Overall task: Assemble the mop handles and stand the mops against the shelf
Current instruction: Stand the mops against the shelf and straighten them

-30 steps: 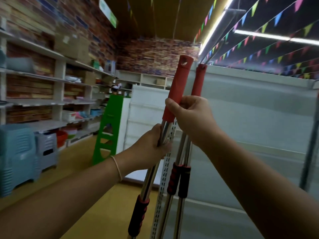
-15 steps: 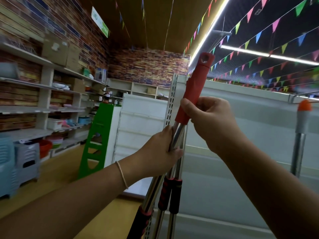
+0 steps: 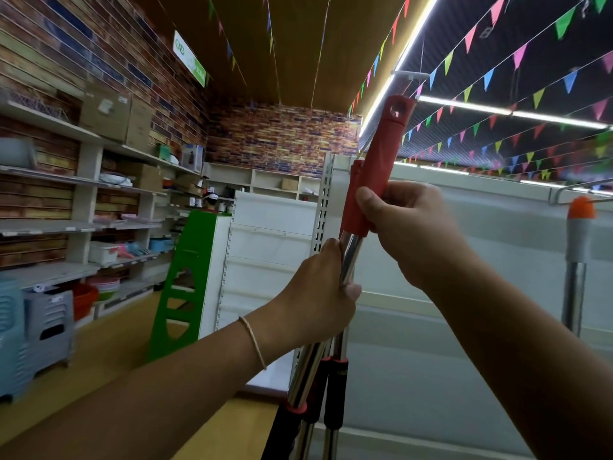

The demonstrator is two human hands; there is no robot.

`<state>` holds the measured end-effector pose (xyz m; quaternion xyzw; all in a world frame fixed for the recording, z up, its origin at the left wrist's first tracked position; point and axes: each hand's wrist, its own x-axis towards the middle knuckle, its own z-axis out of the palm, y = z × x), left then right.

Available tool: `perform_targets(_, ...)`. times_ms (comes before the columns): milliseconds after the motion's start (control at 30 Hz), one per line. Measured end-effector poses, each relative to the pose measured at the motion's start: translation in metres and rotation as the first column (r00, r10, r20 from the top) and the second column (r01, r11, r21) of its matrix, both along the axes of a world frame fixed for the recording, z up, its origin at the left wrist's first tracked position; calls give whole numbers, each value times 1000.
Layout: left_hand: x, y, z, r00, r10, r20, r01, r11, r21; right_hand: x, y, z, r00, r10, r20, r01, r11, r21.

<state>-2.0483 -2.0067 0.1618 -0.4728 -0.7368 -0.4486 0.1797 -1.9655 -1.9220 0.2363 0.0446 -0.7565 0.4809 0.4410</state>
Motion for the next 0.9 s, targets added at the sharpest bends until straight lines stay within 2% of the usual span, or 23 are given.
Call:
perform_targets(200, -7, 11, -9, 1000, 22, 16, -22, 1000, -8, -11, 12, -6, 999, 4, 41, -4, 1000, -20)
perform_targets(700, -15, 16, -12, 995, 84, 52, -85, 996, 21, -24, 24, -5, 999, 7, 42, -9, 999, 50)
perform_targets(900, -23, 24, -18, 989, 69, 129, -68, 998, -17, -39, 29, -14, 993, -50, 109, 45, 998, 46)
